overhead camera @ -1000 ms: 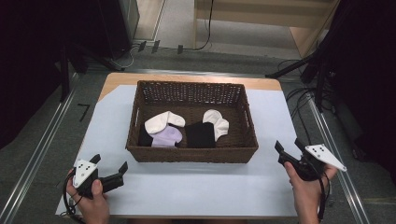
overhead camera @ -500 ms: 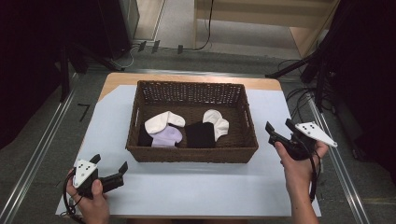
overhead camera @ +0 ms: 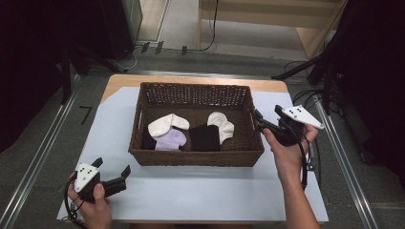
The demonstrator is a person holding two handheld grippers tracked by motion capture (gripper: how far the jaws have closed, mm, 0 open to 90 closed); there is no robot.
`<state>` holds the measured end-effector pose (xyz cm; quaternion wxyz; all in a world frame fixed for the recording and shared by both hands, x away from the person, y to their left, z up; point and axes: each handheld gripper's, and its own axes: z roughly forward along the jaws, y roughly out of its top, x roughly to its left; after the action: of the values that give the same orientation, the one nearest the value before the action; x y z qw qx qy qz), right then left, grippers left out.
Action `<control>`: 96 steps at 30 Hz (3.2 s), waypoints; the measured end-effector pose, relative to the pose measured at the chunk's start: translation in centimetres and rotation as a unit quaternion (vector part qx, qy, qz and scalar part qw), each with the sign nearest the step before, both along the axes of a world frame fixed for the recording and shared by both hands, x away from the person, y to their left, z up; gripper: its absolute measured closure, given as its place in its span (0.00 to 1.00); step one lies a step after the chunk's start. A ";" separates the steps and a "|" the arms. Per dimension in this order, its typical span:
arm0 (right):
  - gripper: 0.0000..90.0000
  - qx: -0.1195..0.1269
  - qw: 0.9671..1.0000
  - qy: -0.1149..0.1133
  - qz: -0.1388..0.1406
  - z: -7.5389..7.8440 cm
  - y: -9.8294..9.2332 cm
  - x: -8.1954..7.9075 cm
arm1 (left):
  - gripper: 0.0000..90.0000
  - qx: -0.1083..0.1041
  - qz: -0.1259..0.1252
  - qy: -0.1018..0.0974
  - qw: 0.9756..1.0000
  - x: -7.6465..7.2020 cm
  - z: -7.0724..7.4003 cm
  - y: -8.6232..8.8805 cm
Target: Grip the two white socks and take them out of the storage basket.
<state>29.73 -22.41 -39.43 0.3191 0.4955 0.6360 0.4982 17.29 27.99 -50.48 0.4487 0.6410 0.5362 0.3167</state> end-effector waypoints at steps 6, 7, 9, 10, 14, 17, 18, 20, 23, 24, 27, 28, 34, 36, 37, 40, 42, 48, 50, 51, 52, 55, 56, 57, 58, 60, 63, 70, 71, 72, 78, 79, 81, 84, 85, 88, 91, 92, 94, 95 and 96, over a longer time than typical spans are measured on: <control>0.32 -0.007 1.000 -0.002 0.011 0.5 2.1 1.2 | 0.00 -0.004 0.001 0.002 1.000 0.0 0.0 0.0; 0.32 -0.005 1.000 0.000 0.013 0.5 2.5 1.4 | 0.00 -0.004 0.001 0.002 1.000 0.0 0.0 0.0; 0.32 -0.005 1.000 0.002 0.016 0.6 3.2 1.8 | 0.00 -0.004 0.001 0.002 1.000 0.0 0.0 0.0; 0.32 -0.005 1.000 0.001 0.016 0.6 3.4 1.9 | 0.00 -0.004 0.002 0.001 1.000 0.0 0.0 0.0; 0.33 -0.007 1.000 0.007 0.022 0.5 4.6 2.7 | 0.00 -0.005 0.002 0.002 1.000 0.0 0.0 0.0; 0.35 -0.003 0.999 0.013 0.029 0.3 5.3 3.3 | 0.00 -0.006 0.002 0.003 1.000 0.0 0.0 0.0; 0.36 -0.005 0.999 0.014 0.031 0.2 5.5 3.5 | 0.00 -0.007 0.002 0.001 1.000 0.0 0.0 0.0; 0.39 -0.005 0.999 0.017 0.035 0.0 6.0 3.9 | 0.00 -0.008 0.002 0.001 1.000 0.0 0.0 0.0; 0.41 -0.007 0.999 0.022 0.030 -0.8 6.8 4.6 | 0.00 -0.009 0.002 0.001 1.000 0.0 0.0 0.0; 0.42 -0.006 0.999 0.023 0.032 -0.9 6.9 4.8 | 0.00 -0.010 0.001 0.000 1.000 0.0 0.0 0.1; 0.45 -0.017 0.999 0.033 0.022 -1.7 7.5 5.4 | 0.00 -0.011 0.002 0.001 1.000 0.0 0.0 0.1; 0.46 -0.016 0.999 0.035 0.020 -1.8 7.6 5.6 | 0.00 -0.011 0.002 0.000 1.000 0.0 0.0 0.1; 0.54 0.008 0.997 0.074 0.019 -2.8 7.9 6.5 | 0.00 -0.012 0.005 0.001 1.000 0.0 0.0 0.1; 0.58 0.008 0.995 0.094 0.018 -3.3 8.2 6.8 | 0.00 -0.012 0.005 0.001 1.000 0.0 0.0 0.1; 0.59 0.009 0.994 0.104 0.019 -3.5 8.4 6.9 | 0.00 -0.013 0.005 0.000 1.000 0.0 0.0 0.1; 0.59 -0.007 0.990 0.135 0.029 -4.1 9.0 7.4 | 0.00 -0.013 0.005 -0.002 1.000 0.0 0.0 0.1; 0.60 -0.017 0.986 0.161 0.031 -4.6 9.3 7.8 | 0.00 -0.014 0.004 -0.002 1.000 0.0 0.0 0.1; 0.59 -0.031 0.972 0.229 0.027 -5.7 9.8 8.9 | 0.00 -0.016 0.003 -0.001 1.000 -0.1 0.0 0.2; 0.58 -0.037 0.968 0.249 0.026 -6.1 10.0 9.1 | 0.00 -0.016 0.003 -0.001 1.000 -0.1 0.0 0.2; 0.58 -0.034 0.966 0.255 0.027 -6.2 10.1 9.3 | 0.00 -0.017 0.003 -0.002 1.000 -0.1 0.0 0.2; 0.57 -0.035 0.965 0.259 0.026 -6.3 10.2 9.3 | 0.00 -0.017 0.002 -0.002 1.000 -0.1 0.0 0.2; 0.57 -0.044 0.960 0.277 0.017 -6.8 10.4 9.6 | 0.00 -0.017 0.003 -0.001 1.000 -0.1 0.0 0.2; 0.56 -0.049 0.958 0.282 0.017 -7.0 10.5 9.7 | 0.00 -0.018 0.003 -0.002 1.000 0.0 0.0 0.2; 0.57 -0.055 0.956 0.288 0.016 -7.2 10.6 9.7 | 0.00 -0.017 0.002 -0.001 1.000 -0.1 0.0 0.2; 0.58 -0.060 0.955 0.291 0.015 -7.3 10.7 9.8 | 0.00 -0.017 0.002 -0.001 1.000 -0.1 0.0 0.2; 0.59 -0.076 0.949 0.305 0.019 -7.6 10.9 9.8 | 0.00 -0.018 0.003 -0.002 1.000 -0.1 0.0 0.2; 0.64 -0.099 0.936 0.335 0.050 -8.6 11.4 9.8 | 0.00 -0.017 0.002 -0.001 1.000 -0.1 0.0 0.2; 0.95 -0.136 0.928 0.340 0.070 -7.9 11.9 9.5 | 0.00 -0.017 0.002 -0.001 1.000 0.0 0.0 0.2; 0.96 -0.130 0.932 0.332 0.069 -7.6 11.7 9.4 | 0.00 -0.017 0.002 -0.001 1.000 0.0 0.0 0.2; 0.96 -0.125 0.935 0.324 0.068 -7.5 11.6 9.3 | 0.00 -0.017 0.001 -0.001 1.000 -0.1 0.0 0.2; 0.96 -0.064 0.964 0.250 0.069 -5.5 10.7 8.5 | 0.00 -0.017 0.002 0.000 1.000 0.0 0.0 0.2; 0.96 -0.053 0.969 0.230 0.069 -5.1 10.4 8.3 | 0.00 -0.015 0.002 0.001 1.000 0.0 0.0 0.2; 0.96 -0.032 0.976 0.202 0.068 -4.5 9.9 7.9 | 0.00 -0.015 0.002 -0.001 1.000 0.0 0.0 0.2; 0.96 -0.010 0.983 0.169 0.067 -3.8 9.4 7.4 | 0.00 -0.015 0.002 -0.002 1.000 0.0 0.0 0.2; 0.96 -0.002 0.986 0.151 0.068 -3.4 9.1 7.2 | 0.00 -0.015 0.002 -0.002 1.000 0.0 0.0 0.2; 0.96 0.003 0.991 0.119 0.065 -2.7 8.8 6.7 | 0.00 -0.014 0.002 -0.001 1.000 0.0 0.0 0.1; 0.97 0.014 0.994 0.084 0.063 -2.1 8.4 6.2 | 0.00 -0.015 0.003 -0.001 1.000 0.0 0.0 0.1; 0.97 0.015 0.995 0.075 0.065 -2.0 8.3 6.1 | 0.00 -0.014 0.003 -0.001 1.000 0.0 0.0 0.1; 0.97 0.016 0.996 0.053 0.066 -1.7 8.1 5.8 | 0.00 -0.014 0.003 -0.001 1.000 0.0 0.0 0.1; 0.97 0.020 0.997 0.035 0.072 -1.5 8.0 5.6 | 0.00 -0.014 0.004 -0.002 1.000 0.0 0.0 0.1; 0.97 0.021 0.997 0.026 0.073 -1.3 8.0 5.5 | 0.00 -0.014 0.003 -0.001 1.000 0.0 0.0 0.1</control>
<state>35.20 -14.41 -40.78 0.2544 0.4671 0.6682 0.5202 17.26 28.08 -50.51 0.4576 0.6325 0.5420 0.3111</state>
